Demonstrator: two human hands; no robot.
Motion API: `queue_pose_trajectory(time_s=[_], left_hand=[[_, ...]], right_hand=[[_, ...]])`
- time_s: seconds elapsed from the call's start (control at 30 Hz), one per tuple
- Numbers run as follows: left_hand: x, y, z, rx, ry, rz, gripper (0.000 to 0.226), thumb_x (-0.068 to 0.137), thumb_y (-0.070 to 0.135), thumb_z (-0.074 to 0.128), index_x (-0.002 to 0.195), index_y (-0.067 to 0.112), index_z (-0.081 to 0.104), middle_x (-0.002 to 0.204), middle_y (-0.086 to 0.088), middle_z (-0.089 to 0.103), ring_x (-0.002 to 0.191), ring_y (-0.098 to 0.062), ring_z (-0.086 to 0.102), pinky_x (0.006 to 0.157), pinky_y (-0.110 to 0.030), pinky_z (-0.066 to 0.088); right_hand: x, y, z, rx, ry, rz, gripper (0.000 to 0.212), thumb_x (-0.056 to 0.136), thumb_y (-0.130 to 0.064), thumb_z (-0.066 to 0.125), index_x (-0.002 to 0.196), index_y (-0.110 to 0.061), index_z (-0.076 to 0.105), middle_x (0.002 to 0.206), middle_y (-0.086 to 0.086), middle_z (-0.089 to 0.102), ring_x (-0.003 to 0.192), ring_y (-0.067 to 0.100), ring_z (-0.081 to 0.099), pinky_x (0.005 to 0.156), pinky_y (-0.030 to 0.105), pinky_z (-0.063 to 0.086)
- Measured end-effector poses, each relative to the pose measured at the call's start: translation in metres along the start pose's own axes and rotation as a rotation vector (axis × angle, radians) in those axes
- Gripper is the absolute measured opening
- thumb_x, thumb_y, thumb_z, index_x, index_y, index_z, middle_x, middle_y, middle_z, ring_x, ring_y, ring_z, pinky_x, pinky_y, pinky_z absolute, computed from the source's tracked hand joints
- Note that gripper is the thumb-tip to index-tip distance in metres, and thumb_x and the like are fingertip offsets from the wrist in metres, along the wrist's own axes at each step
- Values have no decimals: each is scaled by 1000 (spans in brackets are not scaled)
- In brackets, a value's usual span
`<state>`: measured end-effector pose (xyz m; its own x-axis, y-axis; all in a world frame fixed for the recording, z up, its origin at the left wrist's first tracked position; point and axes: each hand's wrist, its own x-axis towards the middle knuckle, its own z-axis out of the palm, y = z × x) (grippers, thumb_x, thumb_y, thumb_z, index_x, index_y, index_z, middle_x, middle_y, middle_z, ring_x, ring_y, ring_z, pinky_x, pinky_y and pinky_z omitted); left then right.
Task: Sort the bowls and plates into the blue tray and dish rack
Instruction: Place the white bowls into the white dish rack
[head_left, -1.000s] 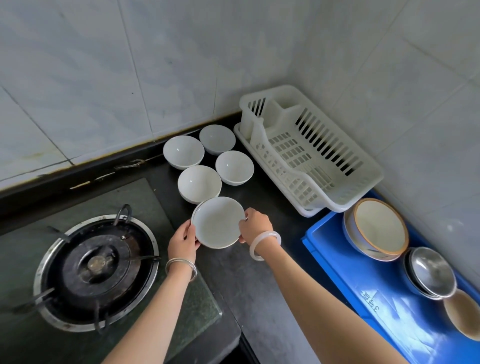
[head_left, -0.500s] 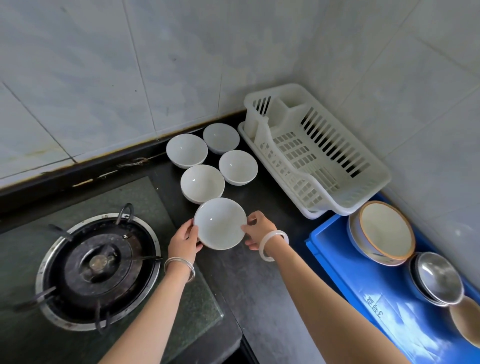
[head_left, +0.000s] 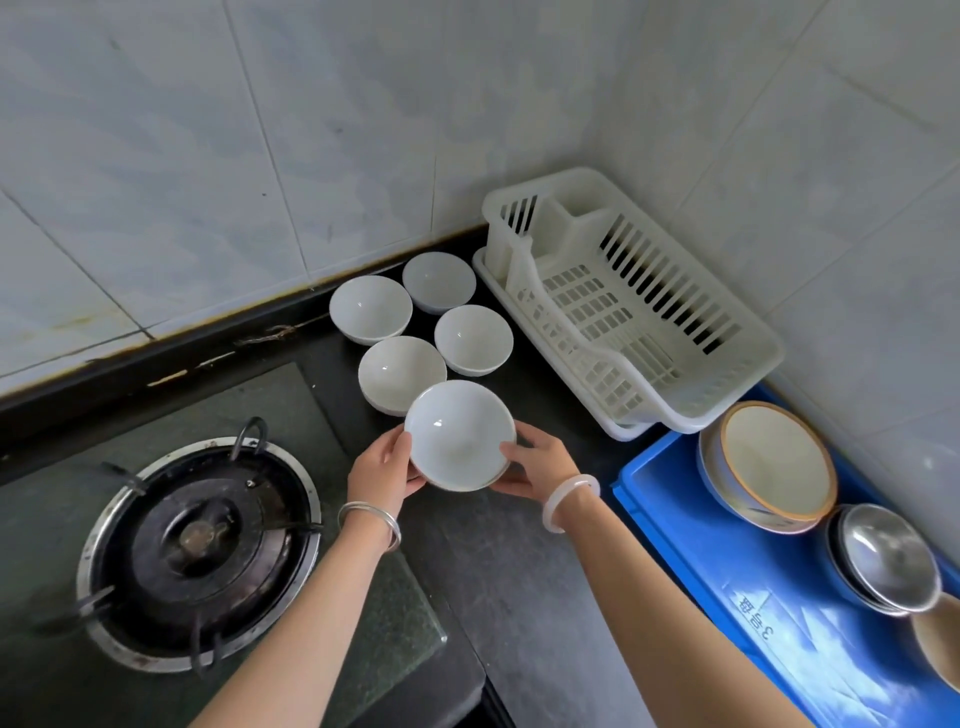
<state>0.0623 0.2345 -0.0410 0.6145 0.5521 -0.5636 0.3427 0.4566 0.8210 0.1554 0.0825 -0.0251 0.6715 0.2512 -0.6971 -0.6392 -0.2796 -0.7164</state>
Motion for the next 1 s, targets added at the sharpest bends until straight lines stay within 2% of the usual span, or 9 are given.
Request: queue_pose_trajectory(time_s=[0.17,0.27,0.33,0.4,0.53,0.67,0.8,0.93,1.0], left_hand=[[0,46,48,-13,-92,57,11,90,19,52,96,24,60,102,-5,64,87,-25,66,64,-28,55],[10,78,91,-8,-163,77,9,89,18,53,95,20,60,98,-6,63,92,-28,64,68,-32,56],[17,99,121,13,-202,106,11,88,17,54,98,16,59,92,-2,60,87,-25,64,60,-25,56],[26,115,151,48,-241,138,12,89,16,54,101,15,58,88,0,59,77,-18,63,52,-18,54],[51,135,205,52,-302,106,12,92,15,49,101,16,57,86,-2,58,87,-29,63,66,-31,54],[84,139,248,90,-353,45,15,94,12,44,103,12,56,100,-11,57,96,-33,61,75,-35,53],[119,132,275,138,-352,-10,29,95,8,39,119,3,55,89,-9,56,91,-29,56,70,-35,54],[149,123,293,175,-325,-61,34,95,4,34,123,5,53,100,-11,54,89,-29,54,68,-36,51],[162,120,300,177,-319,-78,35,94,2,33,124,5,52,97,-9,54,85,-28,53,67,-37,50]], right_hand=[[-10,-44,-39,105,57,-173,24,90,-8,55,110,-19,62,103,8,64,84,26,67,58,31,59],[-9,-81,-68,174,133,-246,15,89,-10,57,93,-24,63,106,12,63,89,31,67,62,32,61],[-4,-103,-85,209,177,-284,14,89,-9,57,91,-22,63,106,13,62,86,32,67,59,31,60],[6,-122,-103,245,216,-305,15,89,-8,56,95,-20,61,101,11,62,81,29,67,56,30,59],[36,-153,-132,290,263,-296,18,89,-8,55,103,-17,62,97,8,63,84,25,67,59,33,61],[78,-174,-150,261,310,-250,26,93,-6,47,116,-13,57,111,13,56,93,30,61,71,38,57],[117,-178,-158,207,346,-197,36,97,-9,42,132,-8,48,128,17,51,102,32,57,72,38,56],[150,-179,-161,228,352,-151,35,98,-12,42,132,-6,47,129,15,53,98,28,57,56,31,55],[165,-181,-162,250,374,-116,36,98,-11,41,133,-6,46,125,15,54,96,27,55,65,35,55]])
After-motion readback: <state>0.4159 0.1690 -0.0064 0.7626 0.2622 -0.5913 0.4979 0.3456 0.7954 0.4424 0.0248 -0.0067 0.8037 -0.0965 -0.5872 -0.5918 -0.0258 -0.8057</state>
